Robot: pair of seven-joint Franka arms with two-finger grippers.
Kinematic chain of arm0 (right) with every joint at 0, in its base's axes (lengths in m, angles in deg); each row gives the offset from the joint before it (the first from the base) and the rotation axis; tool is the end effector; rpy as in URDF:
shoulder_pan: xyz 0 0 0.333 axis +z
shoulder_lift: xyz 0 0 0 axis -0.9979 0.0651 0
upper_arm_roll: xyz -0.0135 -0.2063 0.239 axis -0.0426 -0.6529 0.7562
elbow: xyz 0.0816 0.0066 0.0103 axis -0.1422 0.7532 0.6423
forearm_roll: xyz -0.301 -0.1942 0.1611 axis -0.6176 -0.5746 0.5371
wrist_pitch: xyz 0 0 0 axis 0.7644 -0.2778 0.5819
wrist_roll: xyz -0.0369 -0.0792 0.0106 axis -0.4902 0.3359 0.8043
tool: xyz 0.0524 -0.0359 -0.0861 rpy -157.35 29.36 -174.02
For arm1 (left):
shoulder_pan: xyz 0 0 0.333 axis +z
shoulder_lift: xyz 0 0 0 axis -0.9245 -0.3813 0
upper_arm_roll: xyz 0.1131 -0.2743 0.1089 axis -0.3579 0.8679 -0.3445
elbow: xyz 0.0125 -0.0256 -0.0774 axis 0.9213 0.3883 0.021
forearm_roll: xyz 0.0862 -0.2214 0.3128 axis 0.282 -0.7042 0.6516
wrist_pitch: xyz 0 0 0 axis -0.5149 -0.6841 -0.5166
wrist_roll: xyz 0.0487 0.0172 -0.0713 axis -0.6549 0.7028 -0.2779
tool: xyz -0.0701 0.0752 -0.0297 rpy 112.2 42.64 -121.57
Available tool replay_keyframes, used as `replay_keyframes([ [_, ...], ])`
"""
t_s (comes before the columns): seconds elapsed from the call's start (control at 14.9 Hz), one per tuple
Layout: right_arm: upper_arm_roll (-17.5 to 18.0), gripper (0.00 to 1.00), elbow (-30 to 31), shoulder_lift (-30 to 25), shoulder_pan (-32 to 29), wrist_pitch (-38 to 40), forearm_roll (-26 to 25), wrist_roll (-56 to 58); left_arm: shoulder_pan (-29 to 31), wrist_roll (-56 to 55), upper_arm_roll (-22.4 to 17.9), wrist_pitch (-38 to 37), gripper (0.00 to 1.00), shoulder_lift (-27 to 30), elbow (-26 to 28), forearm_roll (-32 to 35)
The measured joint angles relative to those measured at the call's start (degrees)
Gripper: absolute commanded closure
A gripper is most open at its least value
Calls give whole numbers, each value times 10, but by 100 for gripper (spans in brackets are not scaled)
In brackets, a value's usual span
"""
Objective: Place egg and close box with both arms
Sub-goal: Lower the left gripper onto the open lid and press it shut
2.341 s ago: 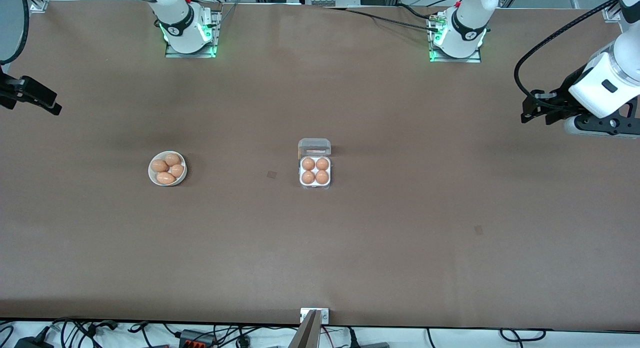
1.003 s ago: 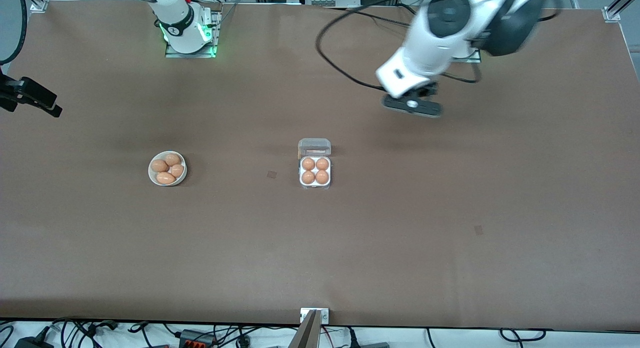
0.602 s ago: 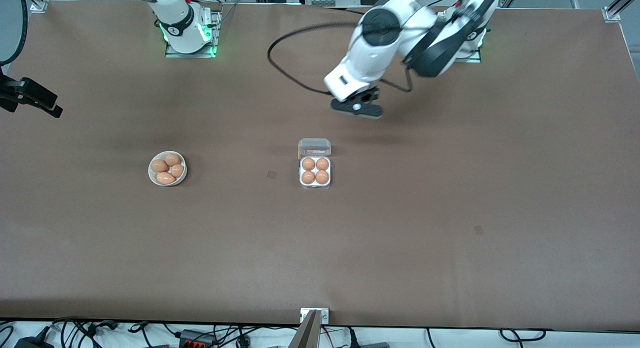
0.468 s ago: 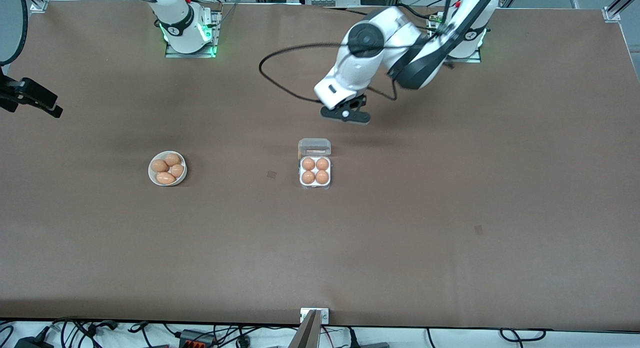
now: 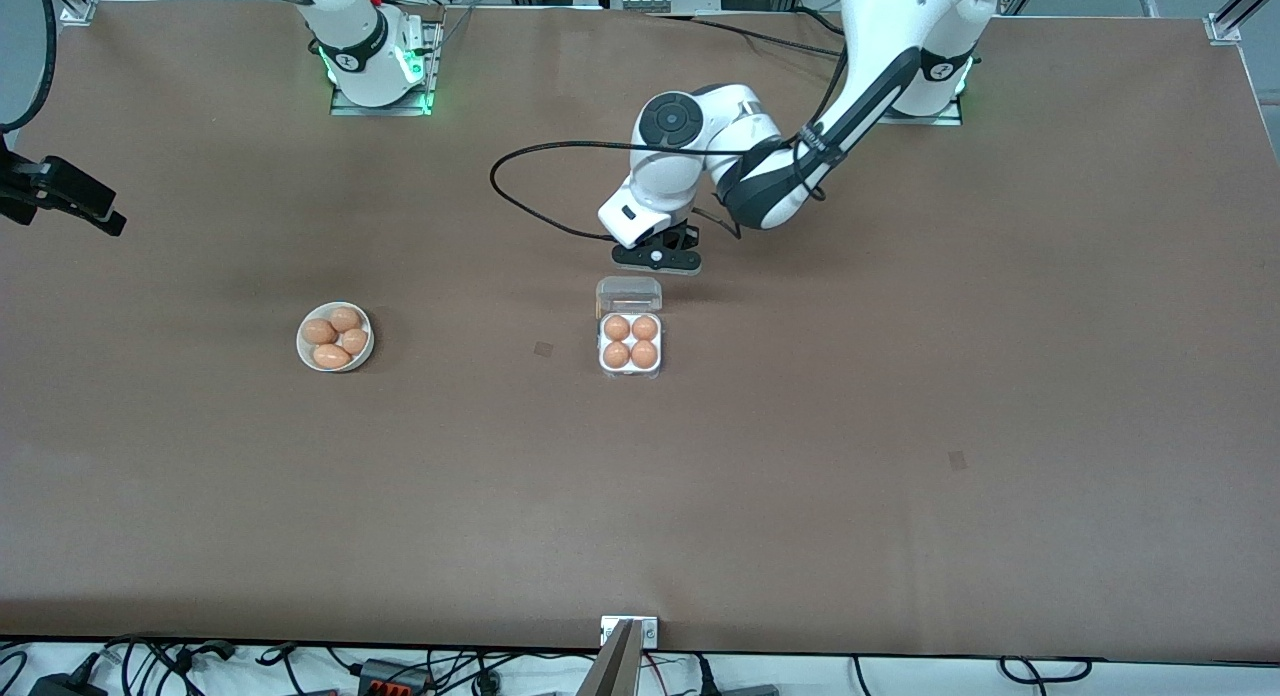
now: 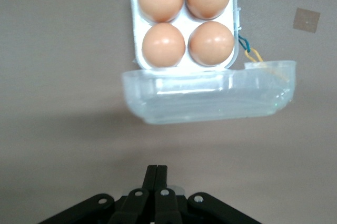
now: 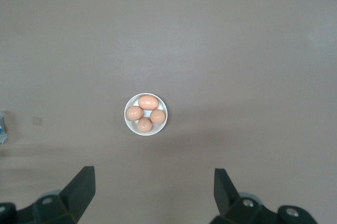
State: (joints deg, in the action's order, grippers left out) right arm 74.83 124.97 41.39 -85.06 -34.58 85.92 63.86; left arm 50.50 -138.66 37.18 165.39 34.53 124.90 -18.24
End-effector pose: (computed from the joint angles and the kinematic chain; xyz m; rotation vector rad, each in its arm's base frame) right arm 0.5602 -0.0304 0.6320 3.1201 -0.1745 0.0664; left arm 0.4222 -0.4966 0.2549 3.0616 -0.0667 -0.0182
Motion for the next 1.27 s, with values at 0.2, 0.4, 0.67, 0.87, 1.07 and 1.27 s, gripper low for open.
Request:
replay_keyframes([
  [0.2,0,0,0,0,0,0,0,0,-7,-15,0,35,99,-23,-11,25],
  [0.4,0,0,0,0,0,0,0,0,-7,-18,-12,47,99,-37,-46,72],
  [0.67,0,0,0,0,0,0,0,0,-2,-17,-40,48,99,-48,-107,94],
  [0.87,0,0,0,0,0,0,0,0,-1,-17,-42,46,99,-57,-122,95],
  [1.07,-1,0,0,0,0,0,0,0,-1,-17,-37,-17,99,-56,-131,95],
  [1.27,-1,0,0,0,0,0,0,0,0,2,-28,-121,99,-41,-144,93],
])
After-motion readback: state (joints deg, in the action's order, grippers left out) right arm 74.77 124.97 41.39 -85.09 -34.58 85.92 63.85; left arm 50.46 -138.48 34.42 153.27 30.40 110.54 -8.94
